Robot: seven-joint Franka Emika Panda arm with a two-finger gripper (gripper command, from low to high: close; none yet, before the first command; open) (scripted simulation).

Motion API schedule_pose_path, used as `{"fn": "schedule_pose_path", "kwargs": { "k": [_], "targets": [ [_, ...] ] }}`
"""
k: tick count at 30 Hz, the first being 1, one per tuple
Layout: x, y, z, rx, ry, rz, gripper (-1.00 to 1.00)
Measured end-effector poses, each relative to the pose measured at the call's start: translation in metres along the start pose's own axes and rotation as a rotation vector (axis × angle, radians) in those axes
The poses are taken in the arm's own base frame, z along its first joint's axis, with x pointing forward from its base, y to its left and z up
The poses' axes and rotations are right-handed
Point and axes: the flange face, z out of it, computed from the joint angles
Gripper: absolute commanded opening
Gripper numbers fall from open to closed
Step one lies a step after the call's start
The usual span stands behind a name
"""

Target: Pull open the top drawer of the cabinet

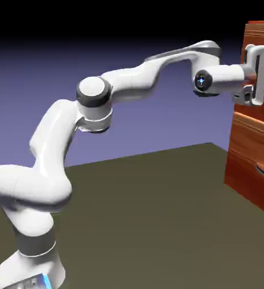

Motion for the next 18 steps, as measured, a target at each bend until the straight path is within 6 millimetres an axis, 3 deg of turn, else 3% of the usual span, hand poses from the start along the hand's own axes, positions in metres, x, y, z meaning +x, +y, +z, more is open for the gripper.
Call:
{"fn": "schedule_pose_path", "kwargs": {
  "k": [5, 11, 12, 18],
  "targets": [
    [-0.006, -0.008, 0.023, 0.009, -0.003, -0.005, 0.00],
    [-0.001, -0.002, 0.047, 0.003, -0.001, -0.002, 0.00],
    [0.000, 0.000, 0.050, 0.001, 0.000, 0.000, -1.00],
    [0.000, 0.000, 0.037, 0.002, 0.000, 0.000, -1.00]
  ]
}}
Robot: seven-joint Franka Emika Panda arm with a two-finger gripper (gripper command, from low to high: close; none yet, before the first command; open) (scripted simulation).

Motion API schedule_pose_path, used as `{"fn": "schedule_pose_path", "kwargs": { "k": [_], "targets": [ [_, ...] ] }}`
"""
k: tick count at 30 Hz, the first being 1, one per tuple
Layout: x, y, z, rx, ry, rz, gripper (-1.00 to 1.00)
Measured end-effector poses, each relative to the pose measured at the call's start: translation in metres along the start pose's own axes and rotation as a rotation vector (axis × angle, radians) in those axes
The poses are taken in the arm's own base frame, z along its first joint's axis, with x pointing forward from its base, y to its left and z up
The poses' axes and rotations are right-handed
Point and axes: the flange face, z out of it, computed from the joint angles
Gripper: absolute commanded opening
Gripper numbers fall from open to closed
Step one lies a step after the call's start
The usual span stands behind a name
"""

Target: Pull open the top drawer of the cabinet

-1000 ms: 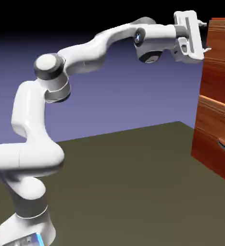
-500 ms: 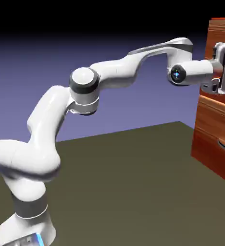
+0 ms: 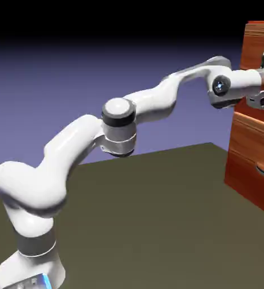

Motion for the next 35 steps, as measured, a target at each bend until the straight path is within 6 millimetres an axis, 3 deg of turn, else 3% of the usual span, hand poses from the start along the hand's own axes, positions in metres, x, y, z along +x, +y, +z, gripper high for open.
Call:
{"fn": "schedule_pose_path", "kwargs": {
  "k": [8, 15, 32, 33, 35],
  "targets": [
    [0.000, 0.000, -0.036, -0.001, 0.000, 0.000, -1.00],
    [0.000, 0.000, -0.080, -0.001, 0.000, 0.000, -1.00],
    [0.000, 0.000, -0.222, -0.002, 0.000, -0.001, -1.00],
    [0.000, 0.000, -0.222, -0.002, 0.000, -0.001, 1.00],
    [0.000, 0.000, -0.222, -0.002, 0.000, -0.001, 1.00]
  ]
}}
